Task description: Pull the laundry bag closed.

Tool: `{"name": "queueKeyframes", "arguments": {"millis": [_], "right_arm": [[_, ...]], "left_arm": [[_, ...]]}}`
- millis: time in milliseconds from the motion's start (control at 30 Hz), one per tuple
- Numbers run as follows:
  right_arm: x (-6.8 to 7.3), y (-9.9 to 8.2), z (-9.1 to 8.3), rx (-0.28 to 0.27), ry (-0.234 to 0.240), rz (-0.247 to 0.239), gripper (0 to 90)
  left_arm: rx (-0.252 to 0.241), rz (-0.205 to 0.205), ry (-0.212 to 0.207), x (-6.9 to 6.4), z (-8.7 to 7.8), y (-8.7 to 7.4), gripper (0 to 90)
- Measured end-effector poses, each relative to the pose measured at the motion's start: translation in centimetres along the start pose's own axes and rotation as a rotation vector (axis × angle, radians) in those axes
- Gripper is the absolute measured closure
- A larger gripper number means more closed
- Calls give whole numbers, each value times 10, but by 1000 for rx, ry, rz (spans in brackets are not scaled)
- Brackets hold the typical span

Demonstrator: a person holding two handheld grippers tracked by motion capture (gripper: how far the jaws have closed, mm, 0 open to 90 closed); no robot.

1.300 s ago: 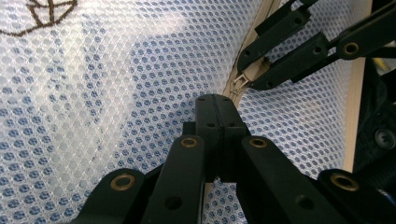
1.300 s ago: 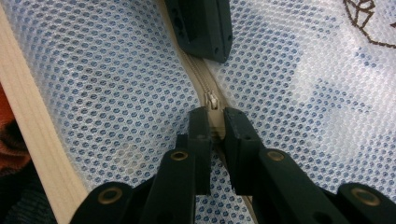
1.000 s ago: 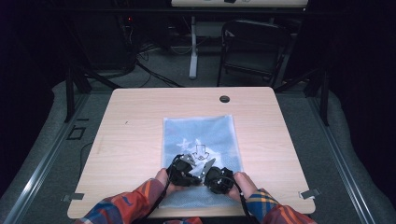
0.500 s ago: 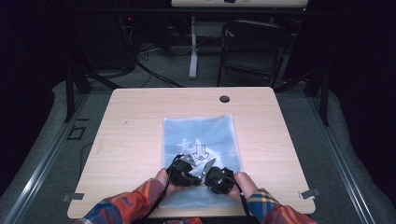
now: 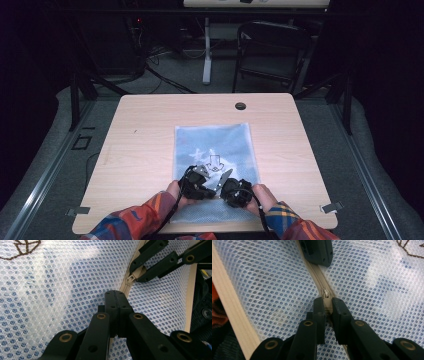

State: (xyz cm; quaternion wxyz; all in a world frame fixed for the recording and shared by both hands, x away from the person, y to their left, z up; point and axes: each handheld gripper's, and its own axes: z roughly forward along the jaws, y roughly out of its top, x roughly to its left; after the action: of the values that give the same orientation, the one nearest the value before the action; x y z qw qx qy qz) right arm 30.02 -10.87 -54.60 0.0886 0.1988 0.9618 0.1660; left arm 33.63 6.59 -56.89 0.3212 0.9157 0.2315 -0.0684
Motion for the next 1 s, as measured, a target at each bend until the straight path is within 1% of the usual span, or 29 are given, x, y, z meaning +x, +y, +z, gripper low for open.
{"name": "queueKeyframes", "arguments": {"millis": [67,167,200,233,333,400,433,500,633,667,833,1000], "right_arm": [[0,-1,0,-3,3,10,823],[-1,-2,-2,-2,1,10,824],[-1,-3,-2,2,-2,6,824],[-2,-3,-2,-5,2,13,824],[-2,-4,-2,-4,3,16,824],[-3,-4,-3,7,-3,9,824],[-3,-5,-3,0,1,15,824],[-4,-6,-5,9,-5,15,824],[-5,-8,-6,8,-8,18,823],[-5,-9,-6,0,-4,26,824],[-6,-10,-7,13,-9,23,824],[-7,-13,-9,16,-13,34,824]], "left_arm": [[2,-1,1,0,0,0,900],[0,-1,-1,0,0,0,900],[4,0,4,0,0,0,900],[4,1,4,0,0,0,900],[3,-1,2,0,0,0,900],[3,-1,1,0,0,0,900],[3,-1,1,0,0,0,900],[3,0,1,0,0,0,900],[3,-1,2,0,0,0,900],[2,-2,1,0,0,0,900],[4,-1,1,0,0,0,900],[5,0,0,0,0,0,900]]}}
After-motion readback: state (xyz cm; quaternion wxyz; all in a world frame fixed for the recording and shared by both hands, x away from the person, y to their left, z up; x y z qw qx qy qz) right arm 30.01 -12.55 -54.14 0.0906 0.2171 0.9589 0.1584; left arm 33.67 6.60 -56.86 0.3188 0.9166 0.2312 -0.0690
